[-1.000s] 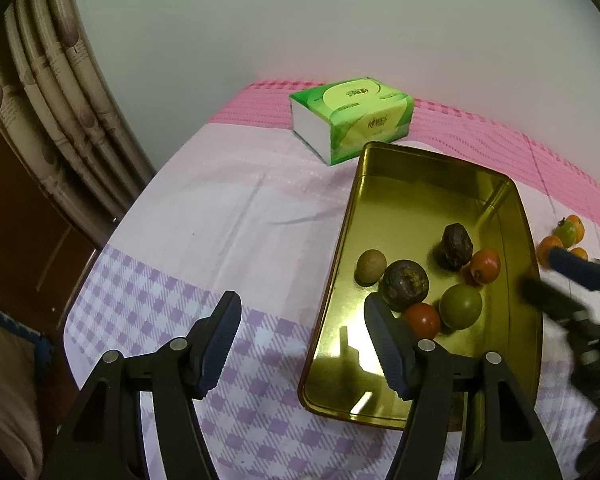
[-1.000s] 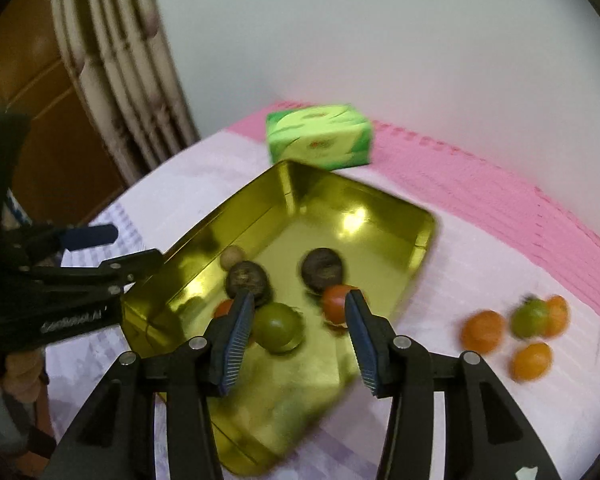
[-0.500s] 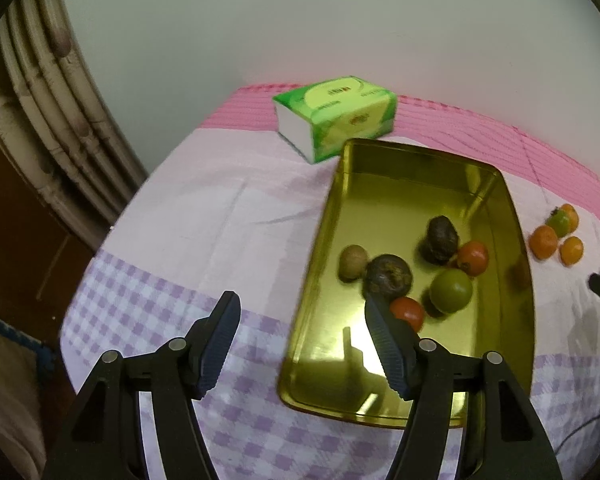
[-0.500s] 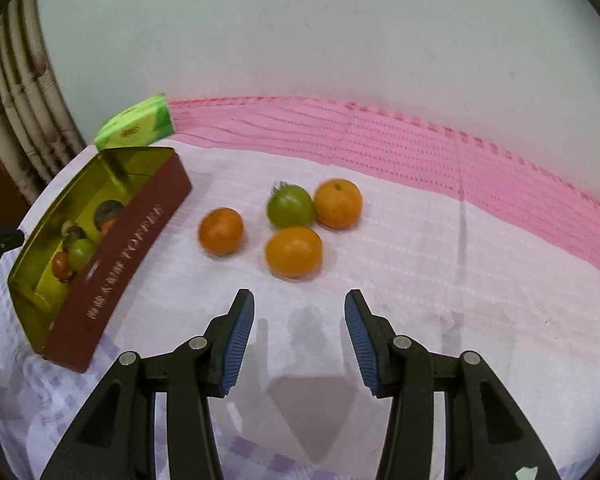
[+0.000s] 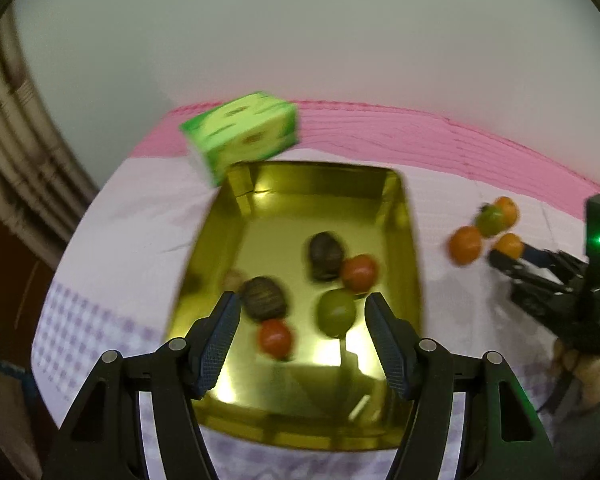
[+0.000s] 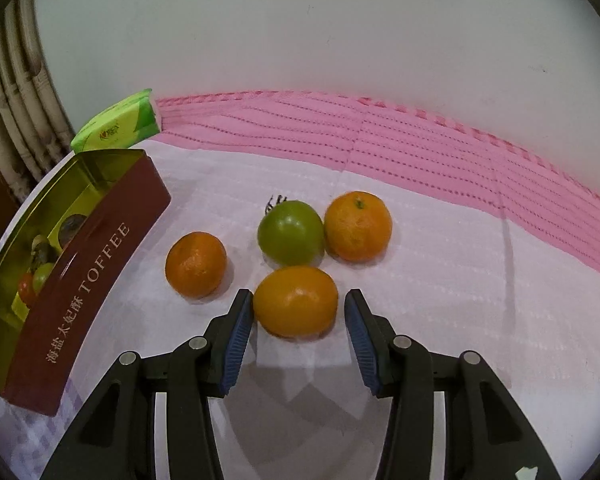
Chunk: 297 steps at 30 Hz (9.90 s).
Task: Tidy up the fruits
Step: 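Grasp the yellow-orange citrus with the right gripper while the left grasps an orange mandarin, then lower the orange mandarin into the tin and open the left gripper, then carry the yellow-orange citrus into the tin and open the right gripper, then grasp the last orange mandarin with the right gripper while the left grasps the small green citrus, then carry the small green citrus into the tin and open the left gripper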
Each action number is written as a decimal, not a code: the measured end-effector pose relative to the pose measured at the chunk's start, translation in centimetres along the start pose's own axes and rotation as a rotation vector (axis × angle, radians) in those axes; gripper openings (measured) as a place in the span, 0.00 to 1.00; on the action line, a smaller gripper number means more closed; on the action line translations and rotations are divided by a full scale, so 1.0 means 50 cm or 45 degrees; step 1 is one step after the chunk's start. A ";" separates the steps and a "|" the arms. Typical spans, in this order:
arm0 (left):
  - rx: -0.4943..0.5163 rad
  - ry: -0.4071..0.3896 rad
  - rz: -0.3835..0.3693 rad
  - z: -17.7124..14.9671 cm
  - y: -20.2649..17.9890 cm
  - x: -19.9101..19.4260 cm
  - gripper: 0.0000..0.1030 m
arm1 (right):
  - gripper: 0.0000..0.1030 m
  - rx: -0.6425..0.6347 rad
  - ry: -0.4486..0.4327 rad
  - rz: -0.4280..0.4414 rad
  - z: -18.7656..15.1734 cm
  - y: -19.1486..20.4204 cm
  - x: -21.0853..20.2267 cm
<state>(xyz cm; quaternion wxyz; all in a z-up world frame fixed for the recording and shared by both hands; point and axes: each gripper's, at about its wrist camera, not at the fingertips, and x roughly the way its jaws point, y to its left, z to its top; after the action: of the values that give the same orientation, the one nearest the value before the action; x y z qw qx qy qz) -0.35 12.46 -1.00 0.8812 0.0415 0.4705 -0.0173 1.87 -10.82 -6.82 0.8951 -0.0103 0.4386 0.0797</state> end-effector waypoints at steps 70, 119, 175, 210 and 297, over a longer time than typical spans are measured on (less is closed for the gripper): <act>-0.047 0.133 0.108 0.127 0.062 0.164 0.34 | 0.36 0.208 -0.020 -0.180 -0.054 -0.228 -0.065; -0.084 -0.004 0.144 0.007 0.153 0.014 0.68 | 0.34 0.109 -0.085 -0.060 0.038 -0.072 -0.114; -0.248 0.018 0.219 -0.060 0.260 -0.010 0.71 | 0.49 -0.124 -0.043 0.093 0.082 0.171 -0.109; -0.061 -0.002 -0.188 0.141 -0.095 0.001 0.71 | 0.35 0.012 0.001 -0.129 0.043 -0.109 0.021; -0.201 0.197 -0.007 -0.010 0.100 0.042 0.35 | 0.40 0.274 -0.002 -0.317 -0.030 -0.341 -0.077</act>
<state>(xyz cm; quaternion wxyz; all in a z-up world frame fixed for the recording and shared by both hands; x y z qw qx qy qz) 0.74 17.53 -2.74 0.8428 -0.0279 0.5370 0.0208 0.93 -28.29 -5.58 0.8944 0.0314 0.4391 -0.0794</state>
